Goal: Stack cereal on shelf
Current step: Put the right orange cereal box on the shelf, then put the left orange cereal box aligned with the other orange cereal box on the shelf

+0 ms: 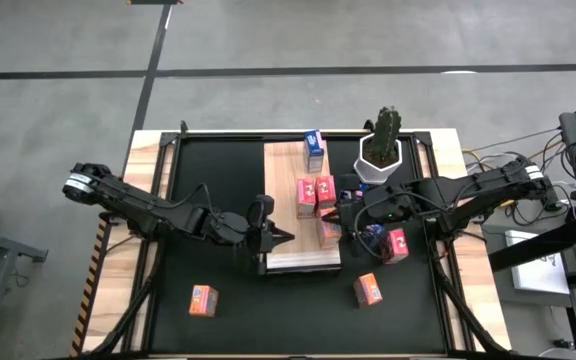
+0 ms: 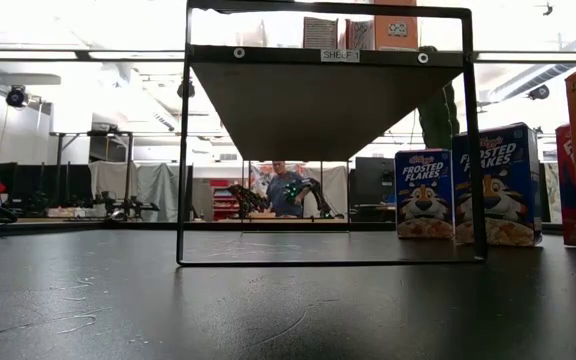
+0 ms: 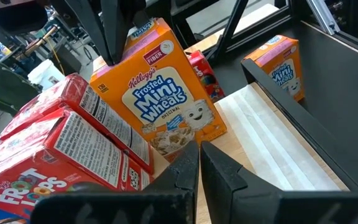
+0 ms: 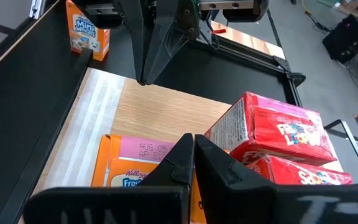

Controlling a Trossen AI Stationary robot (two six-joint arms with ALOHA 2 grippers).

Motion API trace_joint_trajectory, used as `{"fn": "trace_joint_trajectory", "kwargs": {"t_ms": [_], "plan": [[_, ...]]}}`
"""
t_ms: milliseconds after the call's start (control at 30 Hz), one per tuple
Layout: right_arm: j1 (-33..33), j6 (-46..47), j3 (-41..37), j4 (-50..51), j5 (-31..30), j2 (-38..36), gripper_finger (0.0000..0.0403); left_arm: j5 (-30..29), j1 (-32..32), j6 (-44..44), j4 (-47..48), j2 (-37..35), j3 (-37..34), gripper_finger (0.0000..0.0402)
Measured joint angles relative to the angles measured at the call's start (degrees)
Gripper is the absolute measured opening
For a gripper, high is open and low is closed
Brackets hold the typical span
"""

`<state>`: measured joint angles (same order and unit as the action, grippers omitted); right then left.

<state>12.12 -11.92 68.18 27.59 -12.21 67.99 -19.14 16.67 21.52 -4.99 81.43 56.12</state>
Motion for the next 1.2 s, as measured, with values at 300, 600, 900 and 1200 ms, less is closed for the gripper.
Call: {"fn": "trace_joint_trajectory", "kwargs": {"t_ms": [300, 600, 900, 1200], "plan": [[0.0, -0.65, -0.07, -0.39, 0.1, -0.86, 0.0009, 0.0, 0.0, -0.02, -0.02, 0.0, 0.0, 0.0], [0.0, -0.72, -0.09, -1.19, 0.15, -1.11, 0.0009, 0.0, 0.02, -0.02, -0.04, 0.0, 0.0, 0.0], [0.0, -0.65, 0.46, -2.04, 0.13, -2.38, 0.0009, 0.0, 0.02, -0.02, -0.09, 0.0, 0.0, 0.0], [3.1, -1.14, 5.1, 0.74, 0.17, -2.39, 0.0009, 0.0, 0.69, -1.74, 0.11, -2.18, 0.0, 0.0]]}}
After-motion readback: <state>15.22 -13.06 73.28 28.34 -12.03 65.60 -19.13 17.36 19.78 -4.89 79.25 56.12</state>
